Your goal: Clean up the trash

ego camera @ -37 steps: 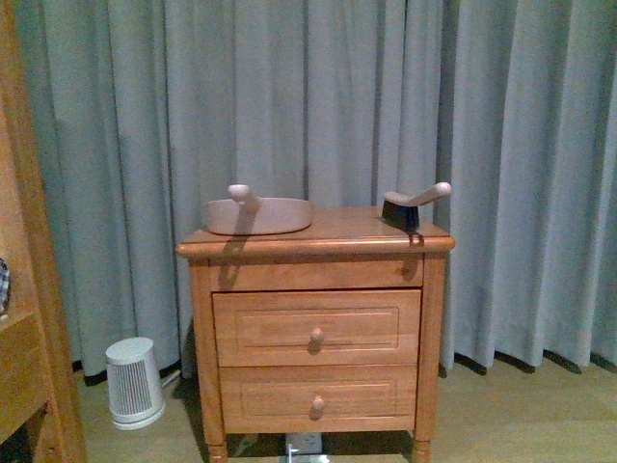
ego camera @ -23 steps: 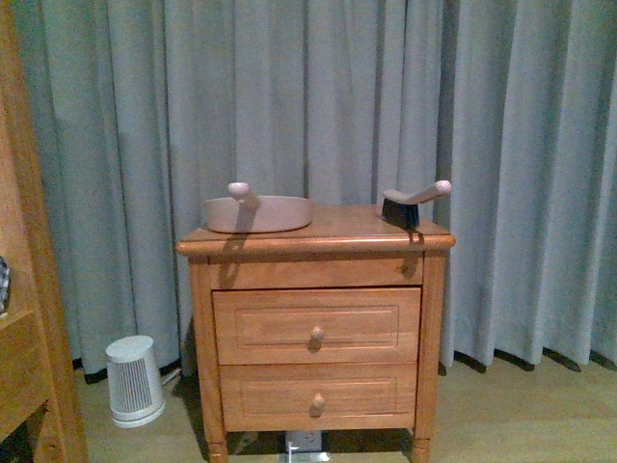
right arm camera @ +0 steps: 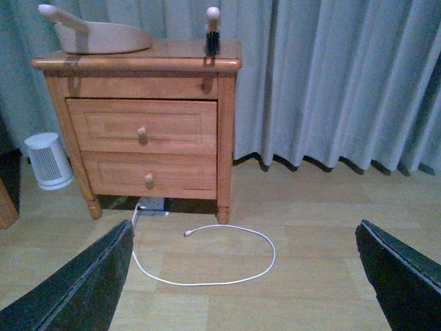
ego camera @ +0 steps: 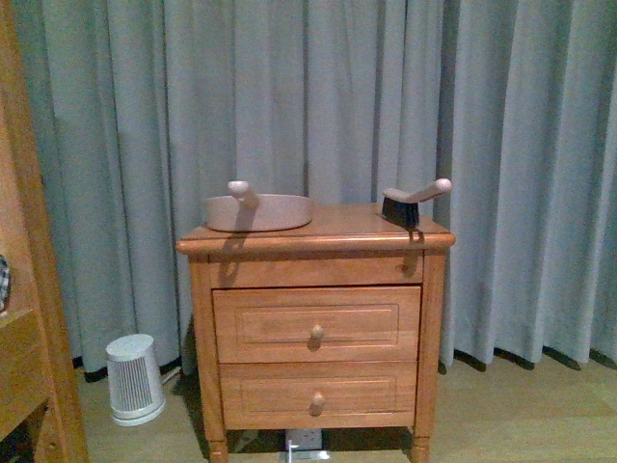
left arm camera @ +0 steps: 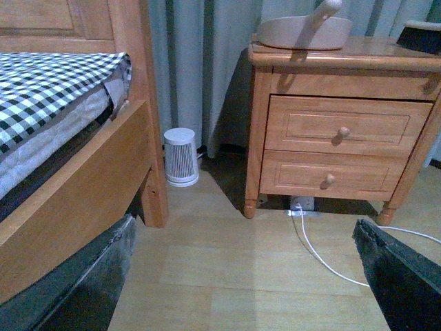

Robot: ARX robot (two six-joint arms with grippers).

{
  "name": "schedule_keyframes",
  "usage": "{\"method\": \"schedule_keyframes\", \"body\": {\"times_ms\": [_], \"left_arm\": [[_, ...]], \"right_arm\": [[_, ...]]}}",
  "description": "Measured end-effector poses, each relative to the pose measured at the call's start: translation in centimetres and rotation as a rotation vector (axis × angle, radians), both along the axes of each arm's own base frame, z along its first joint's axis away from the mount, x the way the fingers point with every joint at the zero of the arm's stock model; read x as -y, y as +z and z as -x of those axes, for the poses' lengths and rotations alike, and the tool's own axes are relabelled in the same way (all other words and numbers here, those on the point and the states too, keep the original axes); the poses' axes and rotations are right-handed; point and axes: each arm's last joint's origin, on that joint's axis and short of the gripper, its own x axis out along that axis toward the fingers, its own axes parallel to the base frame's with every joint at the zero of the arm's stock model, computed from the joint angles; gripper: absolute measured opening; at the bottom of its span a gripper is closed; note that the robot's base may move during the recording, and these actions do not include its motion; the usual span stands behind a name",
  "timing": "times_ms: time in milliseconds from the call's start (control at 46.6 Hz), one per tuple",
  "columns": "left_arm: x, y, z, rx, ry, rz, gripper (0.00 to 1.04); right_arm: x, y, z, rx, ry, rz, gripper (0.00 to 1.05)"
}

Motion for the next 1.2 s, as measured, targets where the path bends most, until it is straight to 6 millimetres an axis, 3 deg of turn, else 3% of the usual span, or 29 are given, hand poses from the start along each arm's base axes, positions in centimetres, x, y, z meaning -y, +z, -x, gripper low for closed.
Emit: {"method": "schedule_keyframes", "body": {"times_ms": [1203], "left_arm": [[0.00, 0.00, 0.00, 0.000, 0.000, 0.000, 0.97]], "right_arm": [[0.00, 0.00, 0.00, 0.000, 0.000, 0.000, 0.97]]}}
